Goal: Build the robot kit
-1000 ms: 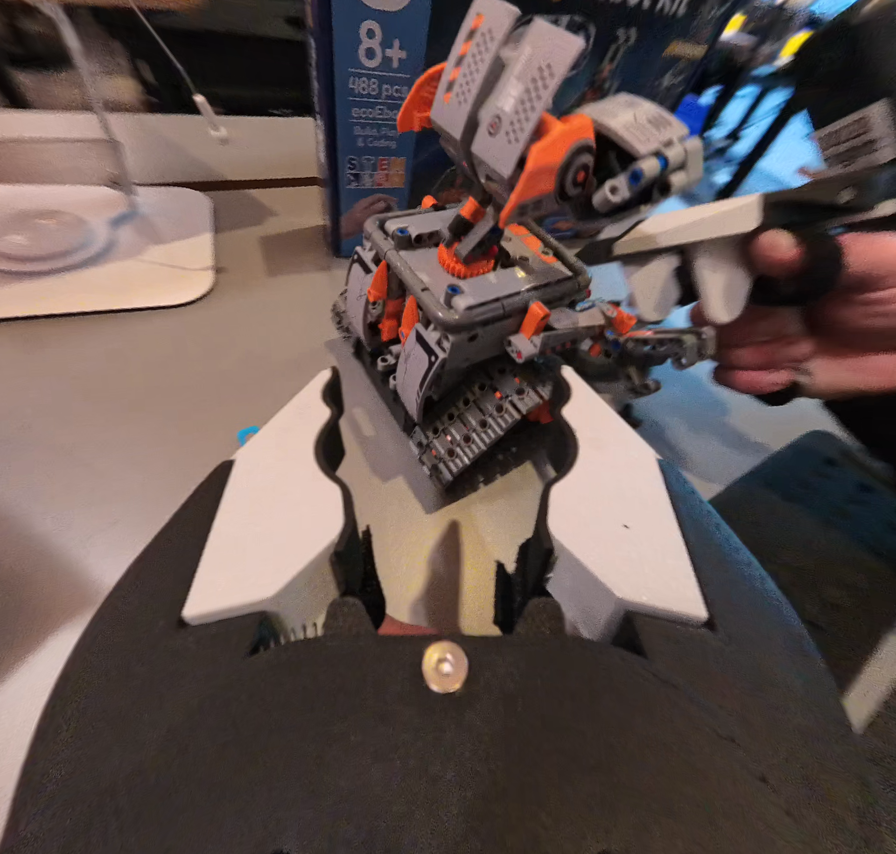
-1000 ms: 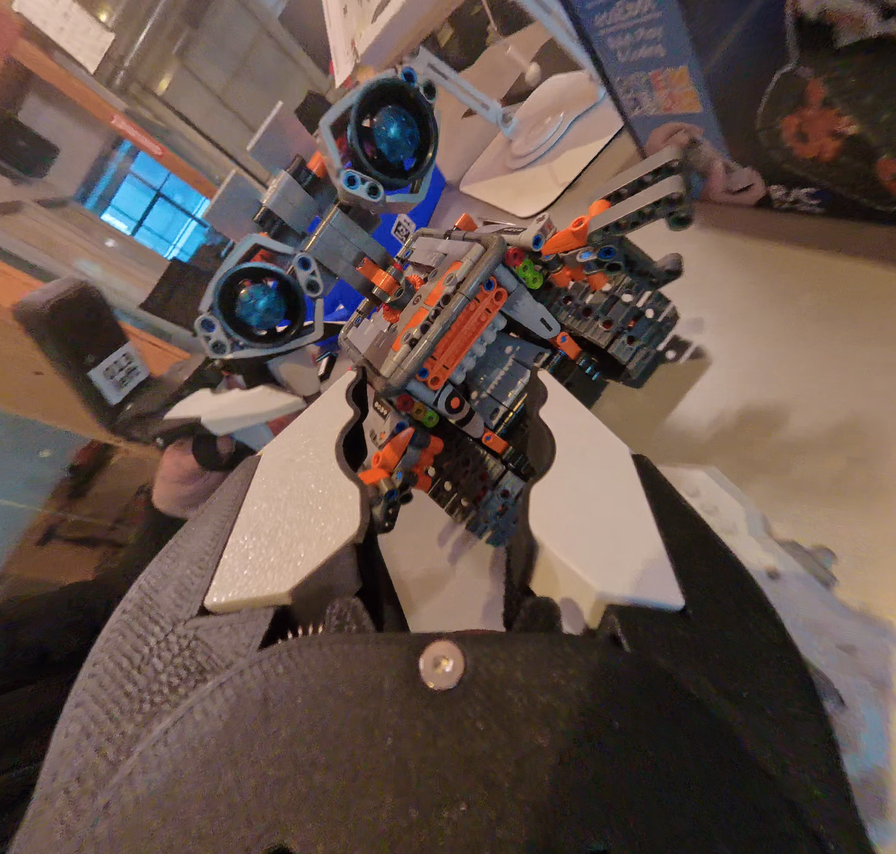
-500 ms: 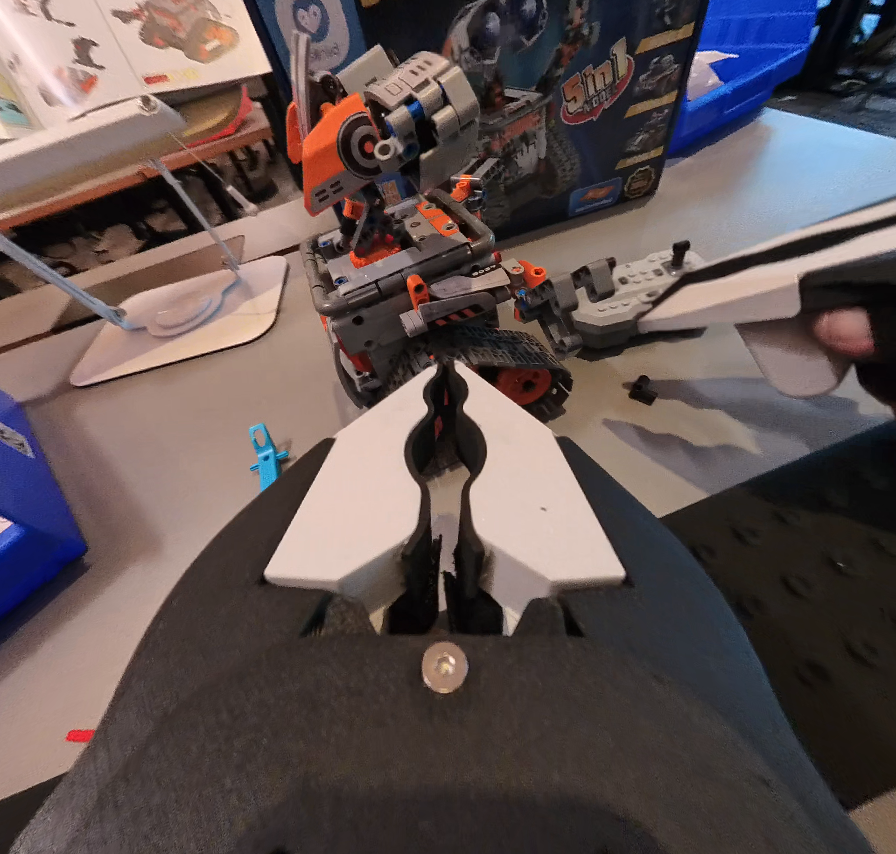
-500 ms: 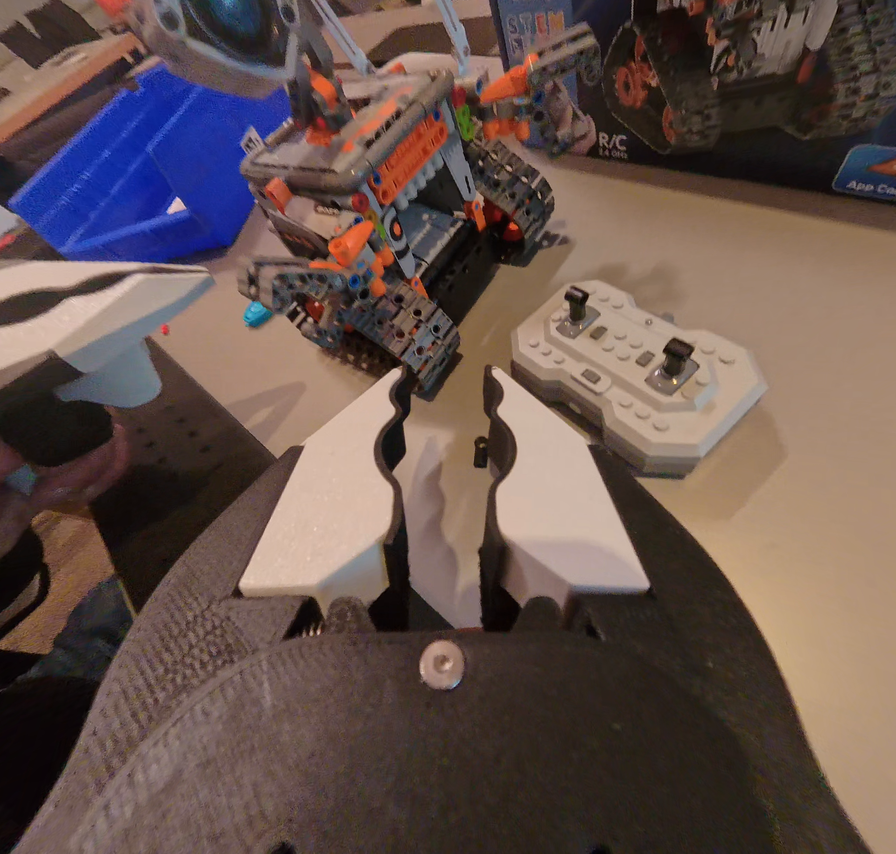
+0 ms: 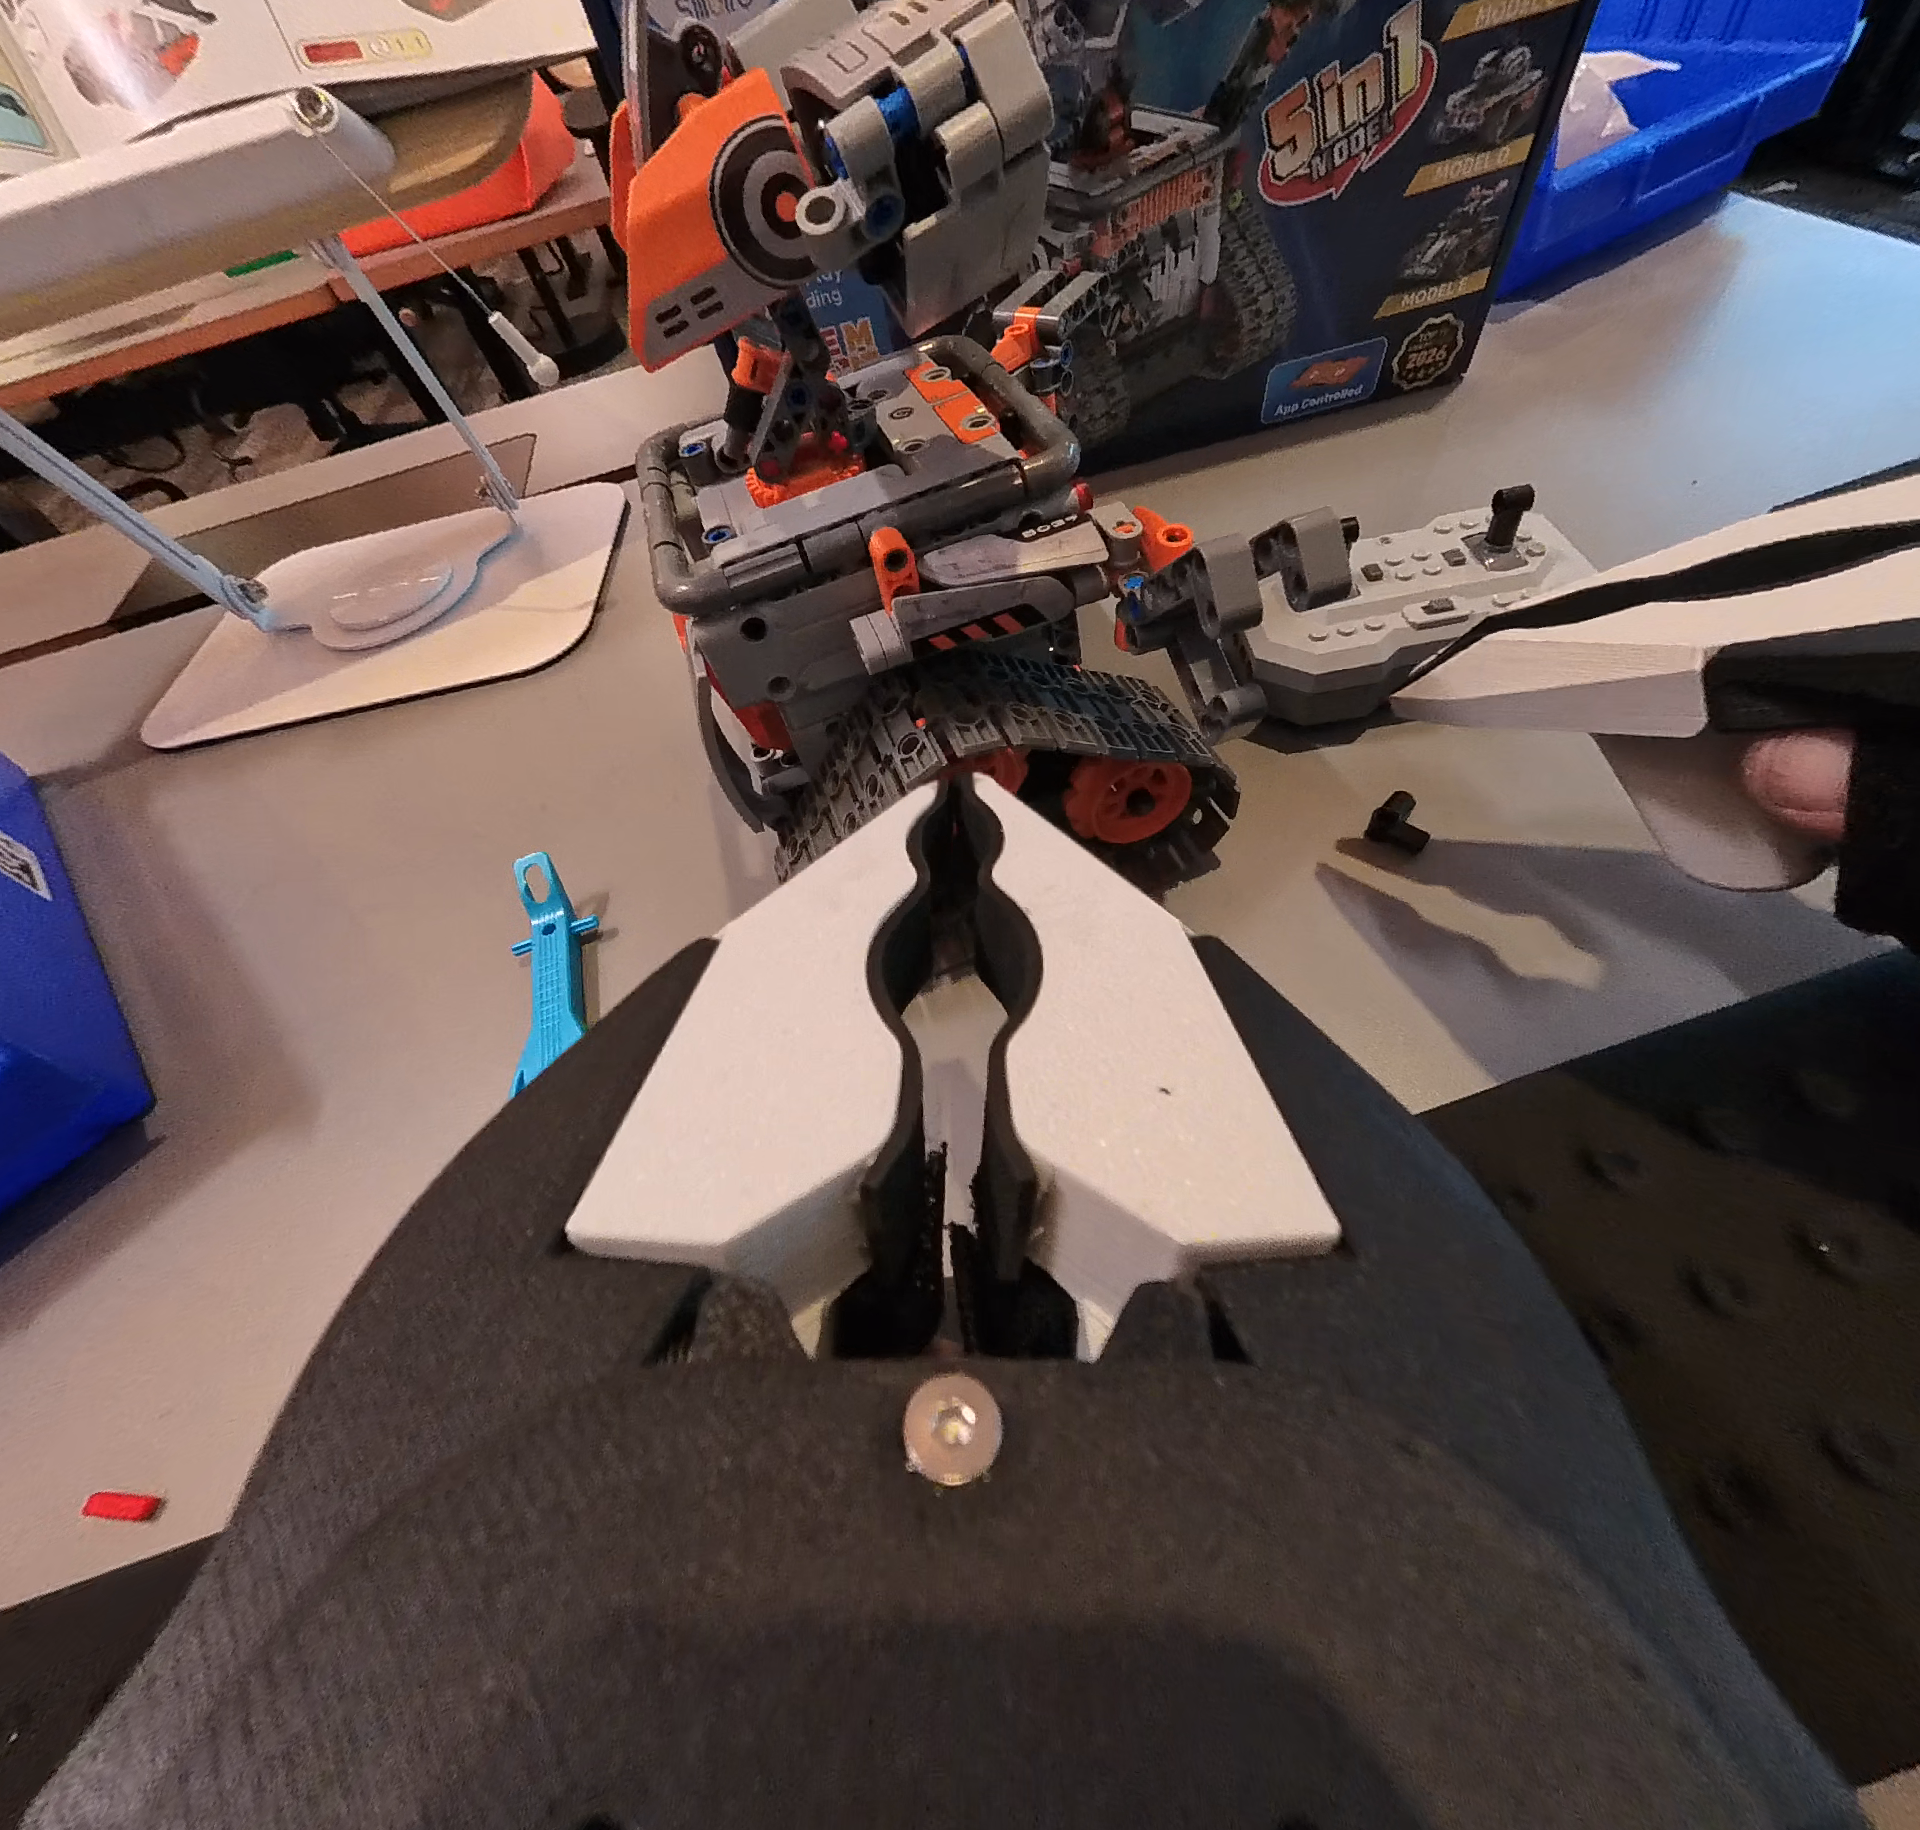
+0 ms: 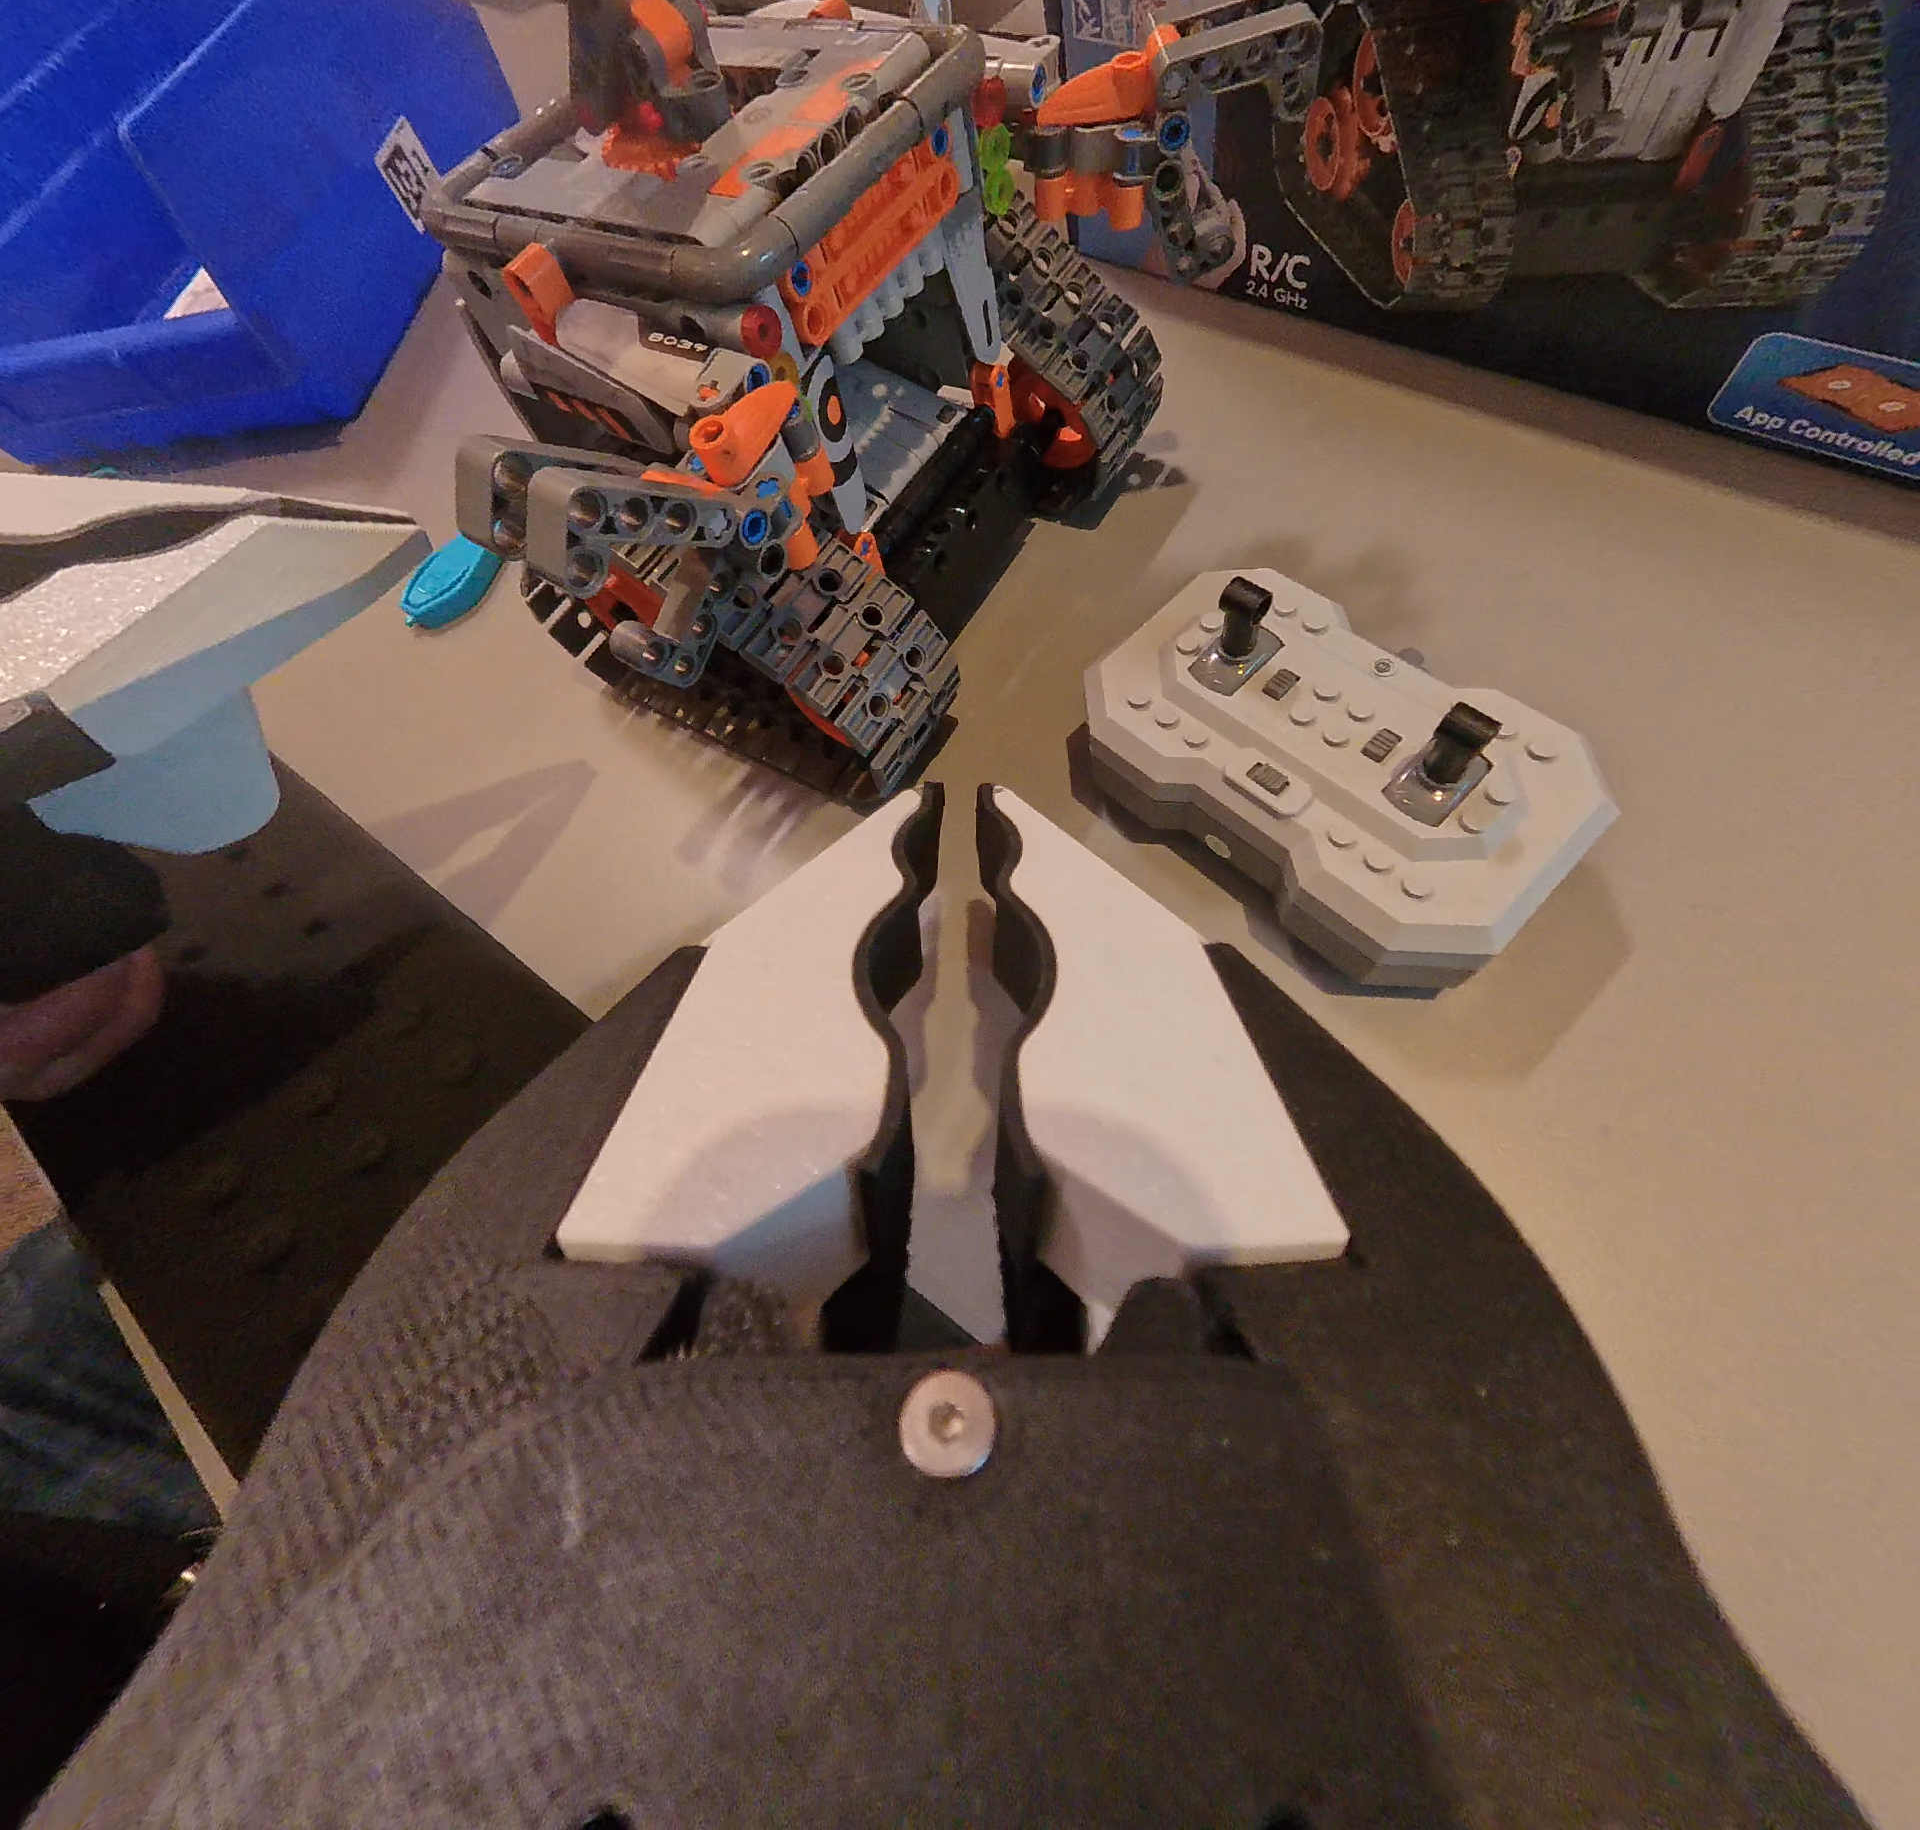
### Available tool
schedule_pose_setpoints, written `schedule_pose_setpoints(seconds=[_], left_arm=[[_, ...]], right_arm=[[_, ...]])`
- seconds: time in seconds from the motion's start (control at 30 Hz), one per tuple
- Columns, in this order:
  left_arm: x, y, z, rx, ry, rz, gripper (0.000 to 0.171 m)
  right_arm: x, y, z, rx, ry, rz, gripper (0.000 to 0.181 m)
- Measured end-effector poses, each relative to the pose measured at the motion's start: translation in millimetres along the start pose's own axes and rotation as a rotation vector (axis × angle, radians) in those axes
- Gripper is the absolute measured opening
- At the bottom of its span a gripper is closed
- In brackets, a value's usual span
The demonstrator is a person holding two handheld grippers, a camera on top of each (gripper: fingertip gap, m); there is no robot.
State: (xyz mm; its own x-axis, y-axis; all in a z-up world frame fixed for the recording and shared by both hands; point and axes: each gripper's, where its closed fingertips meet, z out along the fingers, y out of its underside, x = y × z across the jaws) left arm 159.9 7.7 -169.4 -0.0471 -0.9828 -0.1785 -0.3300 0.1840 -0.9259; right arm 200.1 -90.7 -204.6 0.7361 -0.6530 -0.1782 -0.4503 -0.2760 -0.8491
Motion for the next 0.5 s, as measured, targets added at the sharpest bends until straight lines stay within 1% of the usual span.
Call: schedule_pose_setpoints(seconds=[0.2,0.4,0.5], left_arm=[[-9.1,3.6,-5.1,-0.004,0.036,0.002,0.000],[-45.6,7.3,-8.1,-0.009,0.001,0.005,0.000],[-59.1,6.2,-9.5,-0.009,0.020,0.013,0.000]], right_arm=[[0.1,0.3,0.1,0.001,-0.005,0.004,0.000],[-0.5,0.4,0.1,0.002,-0.016,0.009,0.000],[-0.1,1.2,0.9,-0.006,-0.015,0.009,0.000]])
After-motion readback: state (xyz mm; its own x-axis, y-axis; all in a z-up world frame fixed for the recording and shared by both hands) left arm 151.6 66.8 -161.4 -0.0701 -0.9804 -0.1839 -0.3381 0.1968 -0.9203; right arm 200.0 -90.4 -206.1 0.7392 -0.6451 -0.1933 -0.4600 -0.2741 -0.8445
